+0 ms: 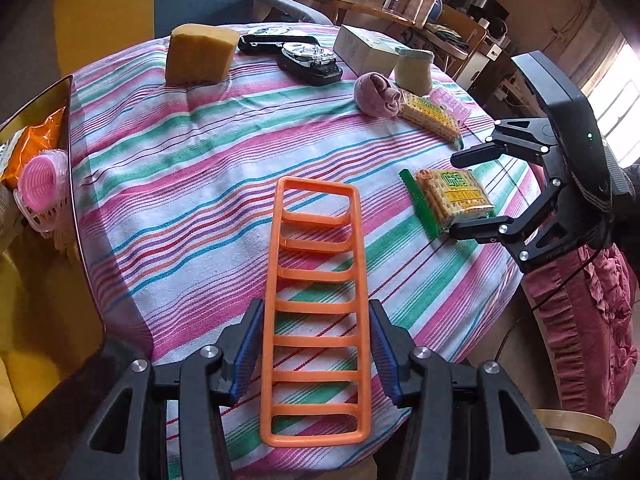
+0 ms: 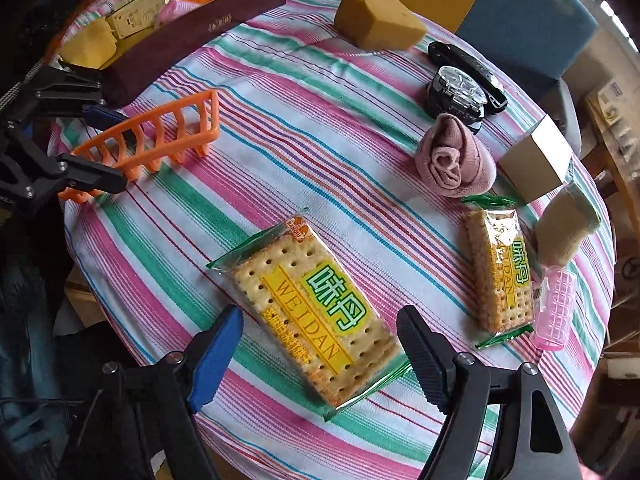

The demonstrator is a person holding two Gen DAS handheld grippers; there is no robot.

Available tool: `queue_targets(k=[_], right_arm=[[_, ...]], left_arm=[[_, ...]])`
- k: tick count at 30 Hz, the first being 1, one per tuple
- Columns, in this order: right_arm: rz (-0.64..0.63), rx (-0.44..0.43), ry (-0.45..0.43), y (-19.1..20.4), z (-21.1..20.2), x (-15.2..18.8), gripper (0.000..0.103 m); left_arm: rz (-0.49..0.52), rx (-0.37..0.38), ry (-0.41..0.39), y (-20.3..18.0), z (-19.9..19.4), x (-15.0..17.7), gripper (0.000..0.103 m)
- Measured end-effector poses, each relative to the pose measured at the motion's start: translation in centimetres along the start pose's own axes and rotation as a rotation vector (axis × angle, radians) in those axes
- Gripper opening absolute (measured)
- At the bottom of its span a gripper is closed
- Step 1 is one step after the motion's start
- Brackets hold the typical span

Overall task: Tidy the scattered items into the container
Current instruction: 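Lift the orange rack with the left tool while the right tool lifts the WEIDAN cracker pack, then carry the rack and cracker pack over the gold tray and release both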

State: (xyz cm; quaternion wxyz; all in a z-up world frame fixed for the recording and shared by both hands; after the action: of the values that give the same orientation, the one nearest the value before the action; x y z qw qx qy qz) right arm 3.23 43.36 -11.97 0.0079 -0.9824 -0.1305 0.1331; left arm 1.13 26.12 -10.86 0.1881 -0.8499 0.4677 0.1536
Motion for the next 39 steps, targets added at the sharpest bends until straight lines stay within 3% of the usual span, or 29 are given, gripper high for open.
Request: queue_targets(k=[8,11,14,23,28,32,39], right_arm=[[0.153,-0.007,-0.028,-1.3,-0.2,1.1,0.08],[0.177,0.015,-0.054,-0.7,-0.8,1.7,0.067],[0.208,0.042,-0.079,0.1,-1.4,2.1,0.062],[0.404,-0.06,-0.206,5.2,-2.0,2.7,0.059],[0.55,-0.182,-0.263,6.9,-1.9,1.6,0.058],[0.634,-0.306,-0.287,7.8,-2.5,1.5,0.056],[0.582,-0.383,-0.368,10.7,-6.1,-1.2,0.05]], left_arm=[[-0.016,-0.009,-0.019,-0.1,-0.3,0.6,0.051],[-0.034,-0.014,-0.027,-0.1,-0.6,1.1,0.051],[-0.055,-0.019,-0.036,-0.2,-0.9,1.7,0.051],[-0.088,-0.024,-0.081,-0.4,-2.0,3.4,0.051],[-0.15,-0.01,-0.116,0.8,-2.9,3.9,0.05],[-0.14,-0.004,-0.174,0.8,-4.7,4.2,0.05],[-0.125,-0.038,-0.28,0.8,-8.3,3.9,0.05]])
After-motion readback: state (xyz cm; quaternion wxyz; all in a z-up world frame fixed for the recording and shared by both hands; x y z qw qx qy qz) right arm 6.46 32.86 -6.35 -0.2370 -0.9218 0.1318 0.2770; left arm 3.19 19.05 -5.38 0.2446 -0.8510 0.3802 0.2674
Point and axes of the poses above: each gripper's, at about its wrist camera, not at the fingertips, and z roughly the way its jaws point, y to its left, x to its underside, the point moved 4 cm from there along z, roughly the way its jaws point, and after that the axes turned 9 degrees about z, right-handed, at the moved point
